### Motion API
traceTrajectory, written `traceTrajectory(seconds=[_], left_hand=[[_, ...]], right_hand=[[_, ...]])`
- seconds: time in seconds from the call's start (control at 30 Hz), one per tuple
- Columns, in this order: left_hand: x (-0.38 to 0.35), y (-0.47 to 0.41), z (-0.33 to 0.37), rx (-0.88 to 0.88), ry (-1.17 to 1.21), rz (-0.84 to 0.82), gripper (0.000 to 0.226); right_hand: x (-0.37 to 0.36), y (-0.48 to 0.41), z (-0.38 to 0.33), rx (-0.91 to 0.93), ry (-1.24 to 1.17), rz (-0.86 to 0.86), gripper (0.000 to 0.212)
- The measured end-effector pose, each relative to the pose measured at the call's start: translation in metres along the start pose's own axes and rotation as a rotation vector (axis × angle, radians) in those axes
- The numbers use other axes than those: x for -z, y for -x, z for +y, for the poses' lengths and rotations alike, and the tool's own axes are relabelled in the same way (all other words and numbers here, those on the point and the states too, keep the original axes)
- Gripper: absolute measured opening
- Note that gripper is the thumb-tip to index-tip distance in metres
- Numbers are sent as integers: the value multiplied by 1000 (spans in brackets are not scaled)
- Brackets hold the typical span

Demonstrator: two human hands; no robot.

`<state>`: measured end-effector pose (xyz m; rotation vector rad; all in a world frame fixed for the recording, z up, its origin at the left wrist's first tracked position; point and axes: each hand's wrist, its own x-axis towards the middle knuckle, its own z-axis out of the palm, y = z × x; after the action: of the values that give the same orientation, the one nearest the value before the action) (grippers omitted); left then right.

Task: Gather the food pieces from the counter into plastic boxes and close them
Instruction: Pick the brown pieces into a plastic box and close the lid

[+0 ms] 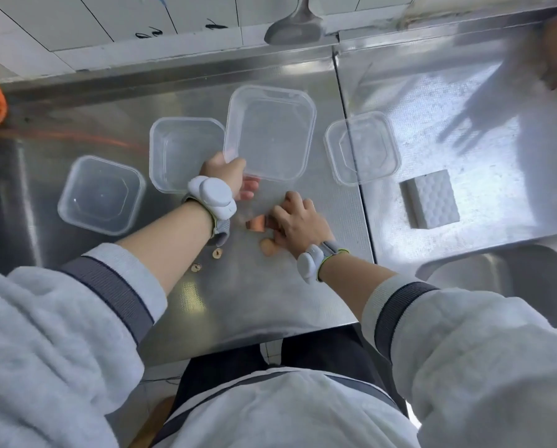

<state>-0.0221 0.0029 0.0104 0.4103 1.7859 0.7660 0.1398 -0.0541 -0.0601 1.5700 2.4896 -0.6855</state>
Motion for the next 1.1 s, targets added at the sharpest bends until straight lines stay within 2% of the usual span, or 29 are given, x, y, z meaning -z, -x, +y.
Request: traceTrajectory(seconds=[0.13,0.23,0.37,0.53,0.63,0.7,0.8,1.0,1.1], left_hand=[[25,18,-7,-8,51,-15,28],[48,22,-19,-13,71,-17,28],[63,26,-33,-26,55,1,29],[67,29,-38,-27,65,-20,27],[65,31,-42,-9,31,-39,37],[63,37,-46,-8,-9,-78,35],[65,51,-53,-20,-26,-137,28],[74,59,-70,4,0,-166,28],[83,57,-84,54,-1,-107,24]], right_hand=[[-5,1,-4,-167,-138,64,28],[-4,2,-3,-242,-196,99,20],[7,3,1,-334,-292,129,21],[57,12,-9,-352,-493,541,21],[91,4,-30,-304,-442,677,21],[99,-1,-53,-207,-370,624,24],[95,-4,-84,-66,-266,448,28],[82,3,-88,-40,-146,234,52],[83,8,-82,-47,-135,243,55]])
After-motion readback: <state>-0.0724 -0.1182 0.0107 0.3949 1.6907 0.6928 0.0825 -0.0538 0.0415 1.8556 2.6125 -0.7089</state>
